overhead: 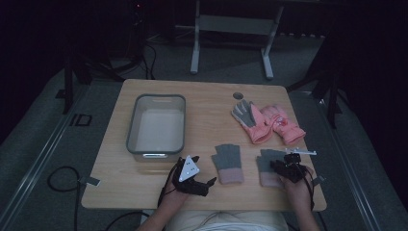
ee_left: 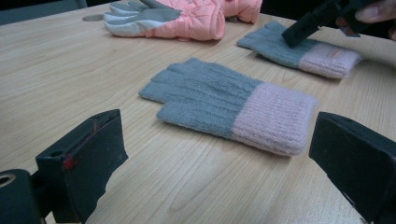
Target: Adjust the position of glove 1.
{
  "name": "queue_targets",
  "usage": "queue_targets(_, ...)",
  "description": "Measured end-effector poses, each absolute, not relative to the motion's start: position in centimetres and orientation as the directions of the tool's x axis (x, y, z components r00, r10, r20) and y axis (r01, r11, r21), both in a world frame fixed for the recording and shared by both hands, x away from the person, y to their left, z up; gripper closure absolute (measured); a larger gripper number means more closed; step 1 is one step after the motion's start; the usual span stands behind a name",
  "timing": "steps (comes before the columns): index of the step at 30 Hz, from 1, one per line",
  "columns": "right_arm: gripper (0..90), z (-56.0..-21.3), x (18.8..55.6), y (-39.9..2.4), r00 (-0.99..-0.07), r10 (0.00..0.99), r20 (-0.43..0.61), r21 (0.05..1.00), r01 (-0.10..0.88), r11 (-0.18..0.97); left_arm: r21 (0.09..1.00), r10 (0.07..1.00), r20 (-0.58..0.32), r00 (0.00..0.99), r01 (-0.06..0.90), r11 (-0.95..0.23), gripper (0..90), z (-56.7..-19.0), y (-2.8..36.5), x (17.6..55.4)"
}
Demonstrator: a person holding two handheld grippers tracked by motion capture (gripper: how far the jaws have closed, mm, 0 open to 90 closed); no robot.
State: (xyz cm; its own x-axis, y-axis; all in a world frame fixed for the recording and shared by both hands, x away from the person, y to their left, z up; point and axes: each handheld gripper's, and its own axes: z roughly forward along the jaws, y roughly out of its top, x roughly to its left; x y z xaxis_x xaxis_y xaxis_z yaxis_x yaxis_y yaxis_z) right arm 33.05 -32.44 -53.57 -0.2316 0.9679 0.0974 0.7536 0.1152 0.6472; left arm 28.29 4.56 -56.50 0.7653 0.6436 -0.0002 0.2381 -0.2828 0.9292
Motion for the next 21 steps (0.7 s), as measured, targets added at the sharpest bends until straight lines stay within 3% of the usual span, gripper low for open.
queue_targets(9,61.2,-52.5,33.3,-32.7,-0.443,0.896,0.013,0.660,0.677,0.325,0.928,0.647,-0.005,0.762,0.244,-0.280,2.9,-56.5,4.6,28.3)
queue_targets(21,56.8,-53.0,33.0,-33.7,-0.458,0.888,0.026,0.621,0.704,0.345,0.932,0.655,-0.005,0.756,0.241,-0.271,1.2,-56.5,4.6,28.2)
